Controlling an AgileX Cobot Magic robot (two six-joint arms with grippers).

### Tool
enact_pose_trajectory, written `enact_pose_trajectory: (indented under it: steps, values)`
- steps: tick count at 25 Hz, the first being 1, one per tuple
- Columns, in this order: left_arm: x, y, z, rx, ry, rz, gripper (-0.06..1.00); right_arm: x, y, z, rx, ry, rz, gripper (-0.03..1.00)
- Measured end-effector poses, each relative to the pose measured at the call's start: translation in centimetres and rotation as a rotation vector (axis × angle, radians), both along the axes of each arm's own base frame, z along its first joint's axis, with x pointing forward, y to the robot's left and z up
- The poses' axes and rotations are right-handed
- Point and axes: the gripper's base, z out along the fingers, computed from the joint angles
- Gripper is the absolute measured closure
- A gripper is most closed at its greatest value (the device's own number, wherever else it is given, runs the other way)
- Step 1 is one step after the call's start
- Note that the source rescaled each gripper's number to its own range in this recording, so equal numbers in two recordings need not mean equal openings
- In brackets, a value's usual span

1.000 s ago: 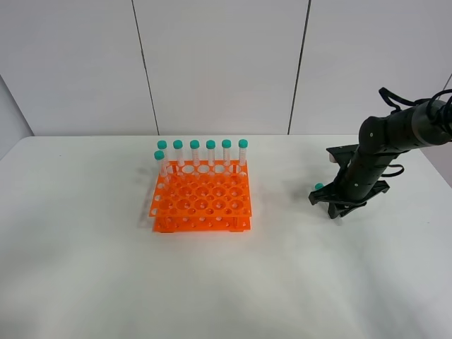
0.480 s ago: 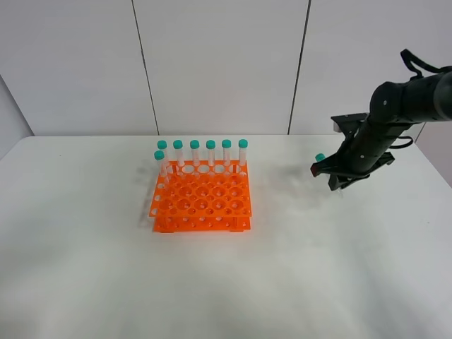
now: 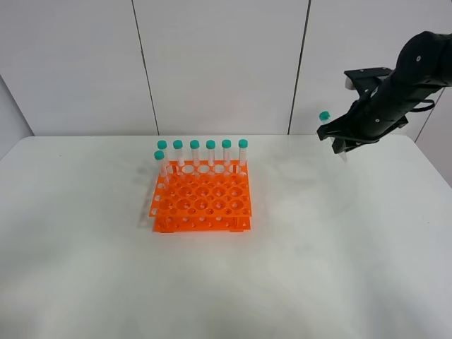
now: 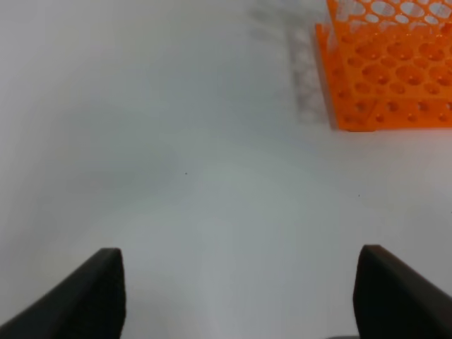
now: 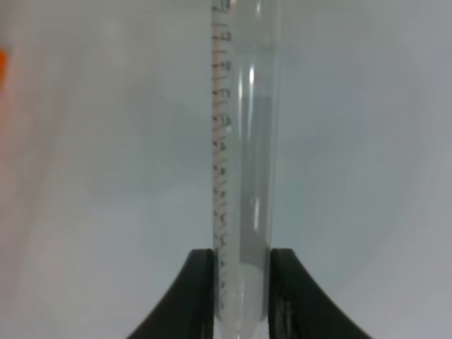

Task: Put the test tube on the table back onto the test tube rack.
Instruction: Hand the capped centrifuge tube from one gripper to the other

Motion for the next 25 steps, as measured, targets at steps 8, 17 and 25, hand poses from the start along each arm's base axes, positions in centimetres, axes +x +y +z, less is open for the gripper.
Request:
enact_pose_trajectory:
  steps: [8,17,25]
  values:
    - [0.0,0.0,0.0,0.000,0.000,0.000,-0.06,-1.3,2.5,5.7,0.019,-0.266,0.090,0.97]
    - [0.0,0.0,0.0,0.000,0.000,0.000,-0.06,-3.2,8.9,8.1,0.079,-0.486,0.248,0.97]
    - [0.0,0.0,0.0,0.000,0.000,0.000,-0.06,-5.3,12.5,6.3,0.157,-0.669,0.313,0.97]
